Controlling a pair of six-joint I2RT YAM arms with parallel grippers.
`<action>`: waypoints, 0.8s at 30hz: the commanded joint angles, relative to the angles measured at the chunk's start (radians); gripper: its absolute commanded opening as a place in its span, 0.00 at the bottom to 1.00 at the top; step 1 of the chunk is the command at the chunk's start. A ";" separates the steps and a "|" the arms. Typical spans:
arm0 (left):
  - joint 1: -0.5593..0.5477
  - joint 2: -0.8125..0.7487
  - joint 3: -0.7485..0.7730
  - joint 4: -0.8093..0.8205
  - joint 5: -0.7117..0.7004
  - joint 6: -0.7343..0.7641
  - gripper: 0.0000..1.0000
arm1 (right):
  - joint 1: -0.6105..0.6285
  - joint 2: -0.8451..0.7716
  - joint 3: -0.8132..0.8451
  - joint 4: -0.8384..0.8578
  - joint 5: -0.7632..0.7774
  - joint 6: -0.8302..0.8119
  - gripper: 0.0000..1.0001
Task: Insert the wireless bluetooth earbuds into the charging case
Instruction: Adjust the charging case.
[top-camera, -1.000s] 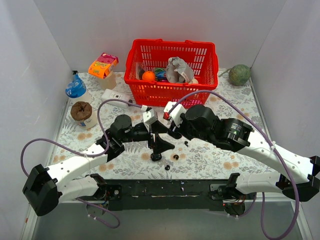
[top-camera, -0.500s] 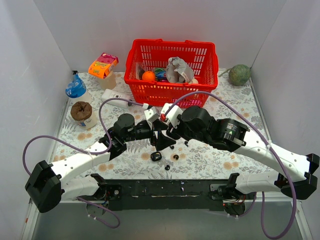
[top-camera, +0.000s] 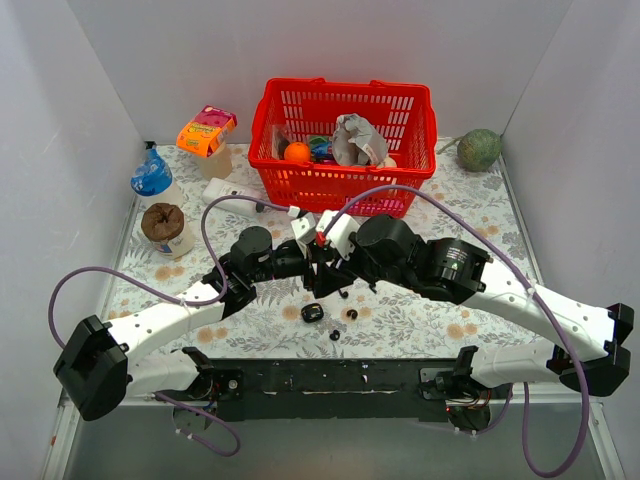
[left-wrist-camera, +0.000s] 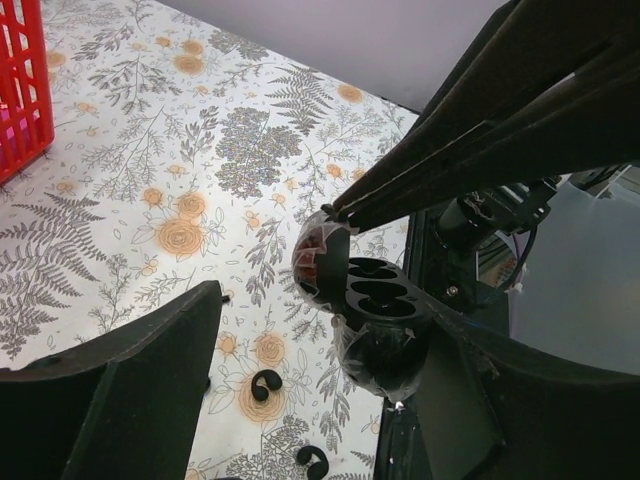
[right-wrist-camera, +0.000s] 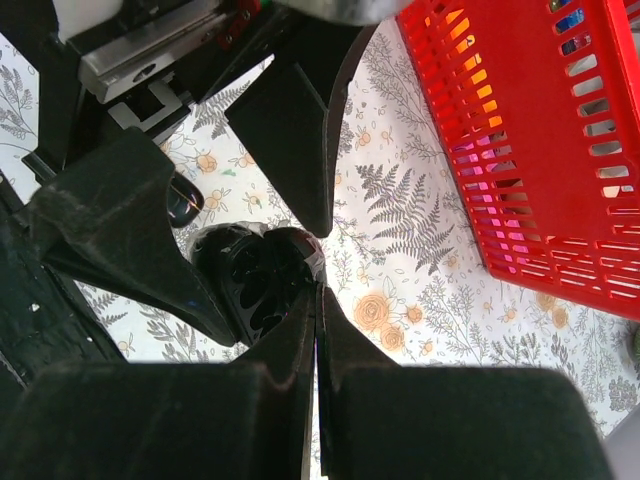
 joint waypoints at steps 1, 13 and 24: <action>0.007 -0.003 0.020 0.027 0.030 0.016 0.65 | 0.011 0.006 0.045 0.015 0.005 0.013 0.01; 0.007 0.007 0.014 0.037 0.065 0.019 0.34 | 0.027 0.021 0.056 -0.005 0.007 0.013 0.01; 0.007 -0.016 -0.018 0.060 0.079 0.013 0.16 | 0.027 0.018 0.065 0.005 0.035 0.021 0.01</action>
